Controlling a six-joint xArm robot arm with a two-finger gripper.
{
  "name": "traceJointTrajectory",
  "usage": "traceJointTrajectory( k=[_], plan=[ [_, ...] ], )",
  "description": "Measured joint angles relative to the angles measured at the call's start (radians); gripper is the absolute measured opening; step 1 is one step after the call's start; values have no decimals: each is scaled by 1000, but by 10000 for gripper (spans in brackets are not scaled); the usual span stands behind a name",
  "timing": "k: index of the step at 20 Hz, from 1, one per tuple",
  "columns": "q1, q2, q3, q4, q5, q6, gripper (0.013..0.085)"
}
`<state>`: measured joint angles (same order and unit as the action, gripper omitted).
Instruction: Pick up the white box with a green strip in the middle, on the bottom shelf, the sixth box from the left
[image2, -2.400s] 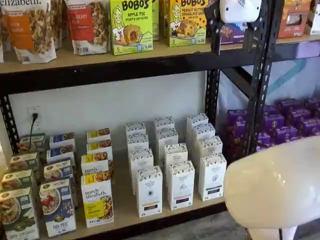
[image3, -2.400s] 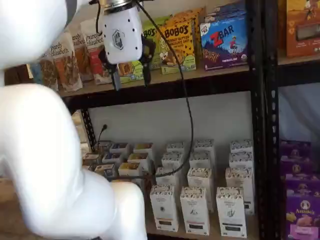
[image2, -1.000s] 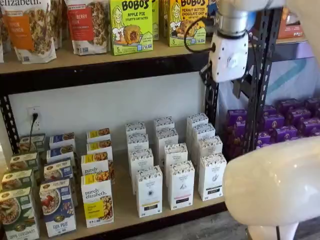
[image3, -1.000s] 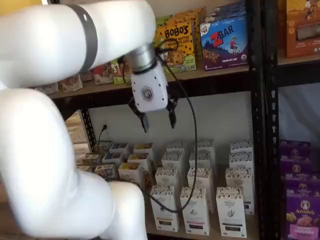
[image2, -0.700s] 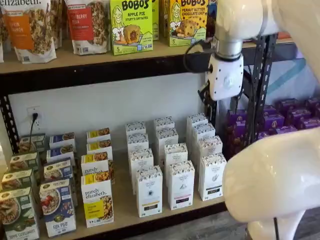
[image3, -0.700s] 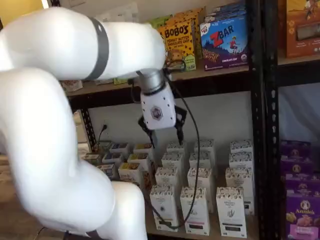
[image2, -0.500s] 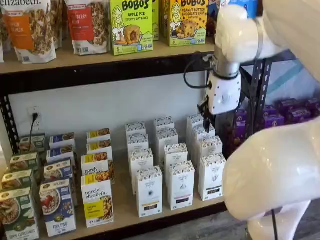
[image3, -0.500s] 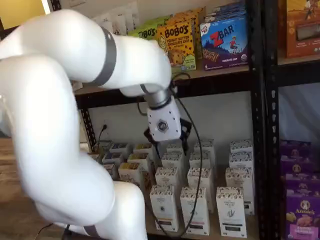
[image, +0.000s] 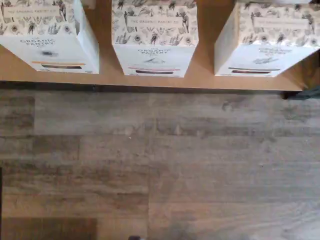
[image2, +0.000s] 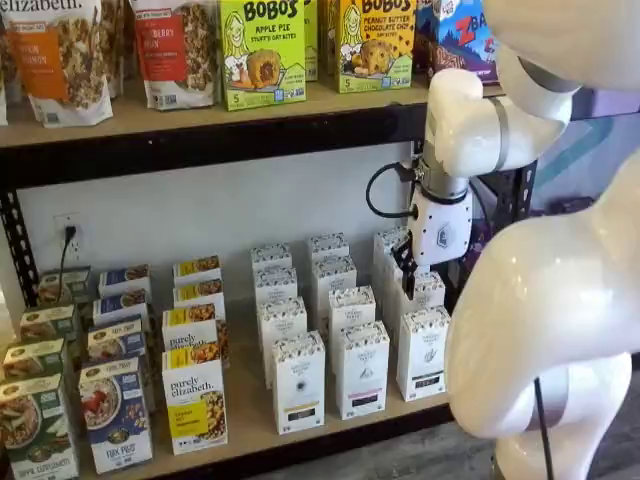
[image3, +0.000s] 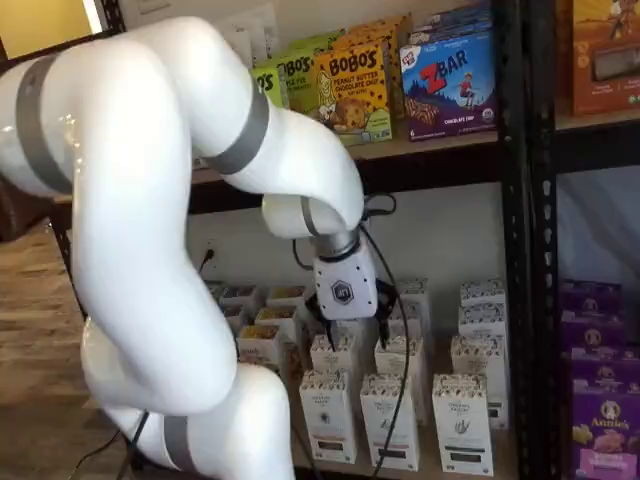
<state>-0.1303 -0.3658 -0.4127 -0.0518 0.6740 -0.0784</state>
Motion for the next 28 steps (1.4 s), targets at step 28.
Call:
traceJointTrajectory(
  k=[28],
  plan=[
    [-110, 770, -351, -123, -415, 13, 850]
  ],
)
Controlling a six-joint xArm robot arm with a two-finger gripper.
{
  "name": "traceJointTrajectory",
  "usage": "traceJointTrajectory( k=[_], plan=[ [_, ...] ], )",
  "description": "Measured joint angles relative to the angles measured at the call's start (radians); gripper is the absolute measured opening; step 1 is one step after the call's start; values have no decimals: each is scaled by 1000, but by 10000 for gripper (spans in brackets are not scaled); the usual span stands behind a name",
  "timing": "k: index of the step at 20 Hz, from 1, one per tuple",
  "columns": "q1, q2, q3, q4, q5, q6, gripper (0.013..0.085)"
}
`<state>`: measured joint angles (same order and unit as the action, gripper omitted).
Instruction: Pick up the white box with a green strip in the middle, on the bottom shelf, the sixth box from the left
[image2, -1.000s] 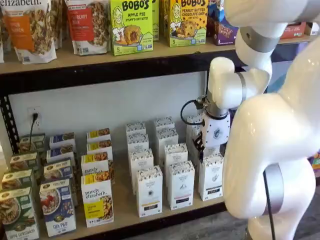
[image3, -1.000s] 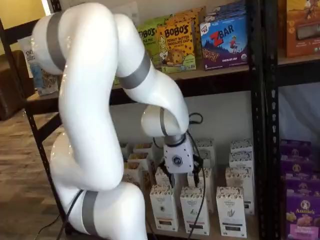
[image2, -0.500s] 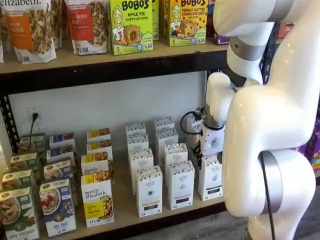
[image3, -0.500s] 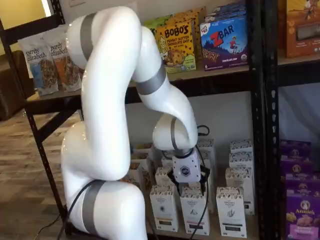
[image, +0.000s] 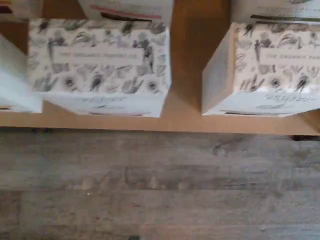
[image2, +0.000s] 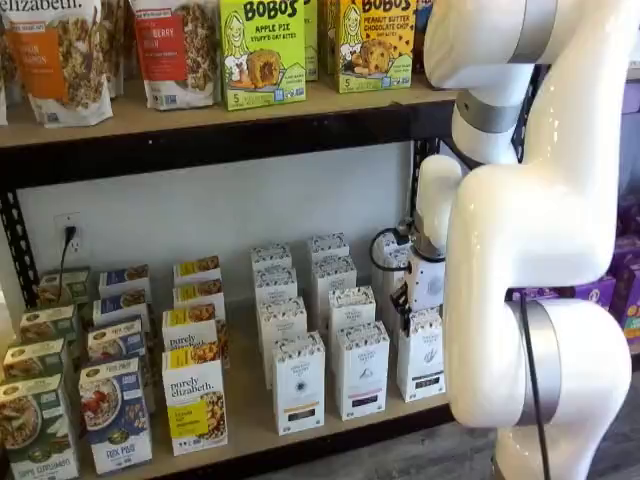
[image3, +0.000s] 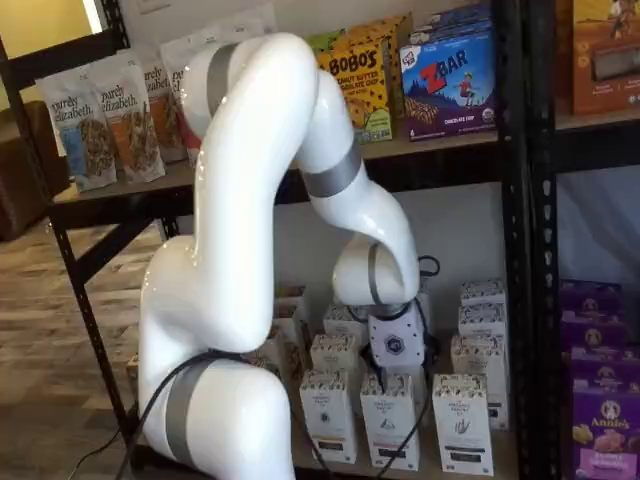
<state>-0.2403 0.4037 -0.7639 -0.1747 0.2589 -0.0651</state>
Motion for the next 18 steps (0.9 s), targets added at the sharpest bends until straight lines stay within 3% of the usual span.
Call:
traceJointTrajectory(
  k=[5, 13, 18],
  plan=[
    [-41, 110, -132, -146, 50, 95, 850],
    [-63, 256, -294, 2, 48, -69, 850],
    [-63, 304, -362, 36, 53, -101, 850]
  ],
)
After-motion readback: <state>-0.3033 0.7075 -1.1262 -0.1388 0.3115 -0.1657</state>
